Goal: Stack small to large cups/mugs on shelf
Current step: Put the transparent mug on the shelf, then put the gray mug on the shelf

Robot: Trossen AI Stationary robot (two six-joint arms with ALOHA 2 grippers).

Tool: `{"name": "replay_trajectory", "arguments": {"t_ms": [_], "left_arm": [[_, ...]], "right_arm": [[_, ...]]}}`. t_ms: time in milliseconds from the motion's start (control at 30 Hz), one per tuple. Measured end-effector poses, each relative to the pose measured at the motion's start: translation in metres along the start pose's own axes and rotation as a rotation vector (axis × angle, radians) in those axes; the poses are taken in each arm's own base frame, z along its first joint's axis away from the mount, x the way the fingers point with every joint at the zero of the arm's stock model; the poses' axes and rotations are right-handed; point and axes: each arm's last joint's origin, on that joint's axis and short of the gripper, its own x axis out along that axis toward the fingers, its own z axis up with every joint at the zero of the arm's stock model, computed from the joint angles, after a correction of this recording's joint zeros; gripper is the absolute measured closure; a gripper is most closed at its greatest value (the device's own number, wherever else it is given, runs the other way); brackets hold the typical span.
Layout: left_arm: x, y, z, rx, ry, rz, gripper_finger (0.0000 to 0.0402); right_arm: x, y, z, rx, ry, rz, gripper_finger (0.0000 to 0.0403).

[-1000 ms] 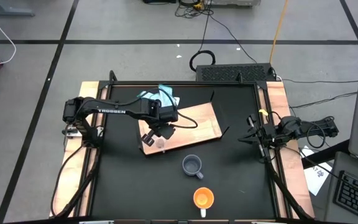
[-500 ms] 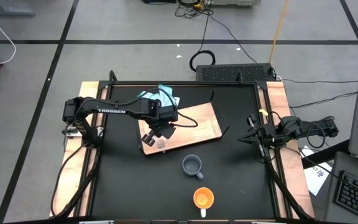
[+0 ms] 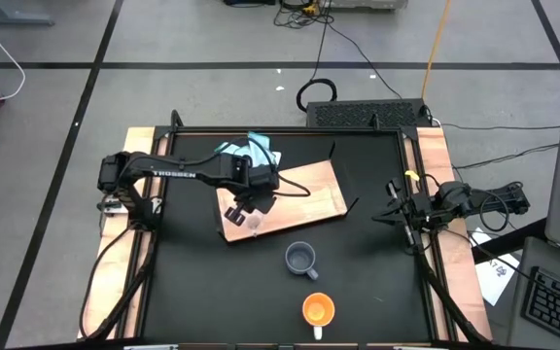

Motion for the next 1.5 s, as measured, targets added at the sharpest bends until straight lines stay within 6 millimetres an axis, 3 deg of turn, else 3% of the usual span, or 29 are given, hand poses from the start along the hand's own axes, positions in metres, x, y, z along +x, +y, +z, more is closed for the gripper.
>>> {"name": "replay_trajectory", "arguments": {"t_ms": [267, 467, 600, 700, 1133, 1500], "left_arm": [[-0.044, -0.004, 0.019, 0.023, -0.074, 0.092, 0.0295], [-0.087, -0.009, 0.03, -0.09, -0.211, 0.109, 0.0298], [-0.103, -0.022, 0.032, -0.05, -0.272, 0.064, 0.0353], [-0.112, -0.033, 0.031, -0.035, -0.308, 0.025, 0.0392], [-0.141, -0.067, 0.041, -0.184, -0.437, 0.014, 0.04], [-0.171, -0.132, 0.045, -0.183, -0.478, 0.132, 0.0401]], "right_arm": [[0.0, 0.0, 0.0, 0.0, 0.0, 0.0, 0.0403], [0.001, 0.0, -0.001, 0.0, 0.007, 0.0, 0.0403], [0.001, 0.0, -0.001, 0.001, 0.016, 0.0, 0.0403], [0.002, 0.0, -0.002, 0.0, 0.021, 0.0, 0.0403], [0.005, 0.0, -0.004, 0.012, 0.048, 0.0, 0.0403], [0.005, 0.0, -0.004, 0.032, 0.048, -0.001, 0.0403]]}}
